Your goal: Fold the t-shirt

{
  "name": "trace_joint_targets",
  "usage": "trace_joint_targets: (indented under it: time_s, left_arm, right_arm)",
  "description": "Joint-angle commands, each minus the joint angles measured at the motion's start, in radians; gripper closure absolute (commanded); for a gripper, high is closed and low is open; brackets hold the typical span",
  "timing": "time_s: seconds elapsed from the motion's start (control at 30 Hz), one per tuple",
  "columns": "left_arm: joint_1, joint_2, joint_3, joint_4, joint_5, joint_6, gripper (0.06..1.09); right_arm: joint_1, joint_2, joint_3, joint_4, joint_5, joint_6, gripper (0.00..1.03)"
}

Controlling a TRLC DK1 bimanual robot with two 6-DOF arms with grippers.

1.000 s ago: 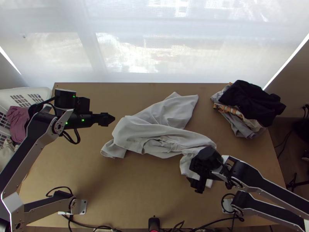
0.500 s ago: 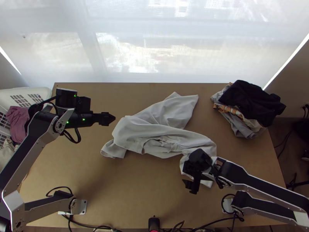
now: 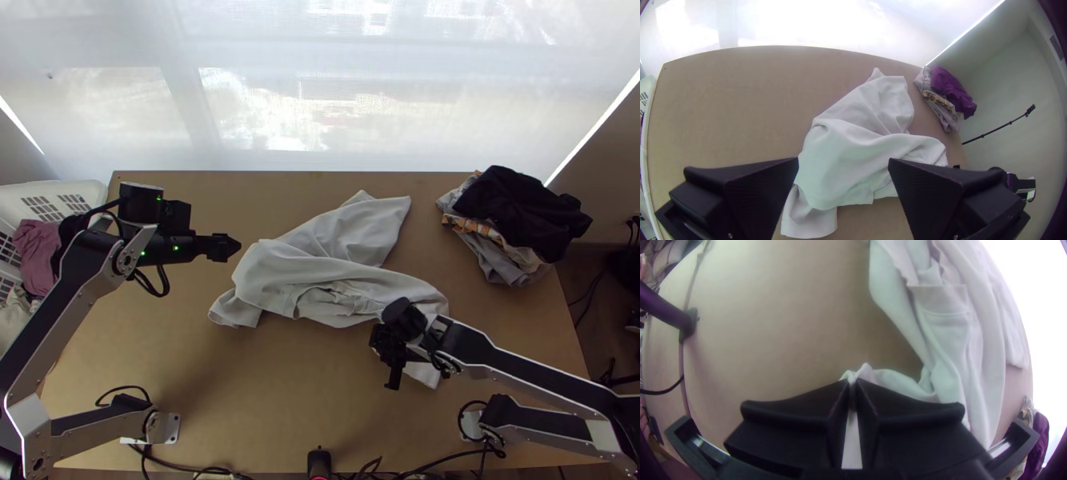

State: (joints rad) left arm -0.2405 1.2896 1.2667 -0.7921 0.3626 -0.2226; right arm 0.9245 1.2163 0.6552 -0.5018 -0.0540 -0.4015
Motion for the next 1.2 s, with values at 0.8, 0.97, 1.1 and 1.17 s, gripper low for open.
trace_joint_targets:
  time_s: [0.8,0.97,1.1,1.17]
  left_arm:
    - [-0.45,0.172,-0.127,-0.151,-0.132,0.255,0.11]
    - [-0.503,0.229,-0.138,-0.068,-0.275,0.285,0.11]
    - [-0.514,0.275,-0.139,0.001,-0.347,0.292,0.11]
    - [-0.522,0.297,-0.15,0.047,-0.412,0.313,0.11]
  right_arm:
    - [-0.303,-0.054,0.397,-0.204,0.02,0.024,1.0]
    - [-0.322,-0.086,0.396,-0.234,0.022,0.039,1.0]
    - [-0.34,-0.113,0.4,-0.259,0.022,0.044,1.0]
    - [-0.348,-0.127,0.406,-0.273,0.023,0.046,1.0]
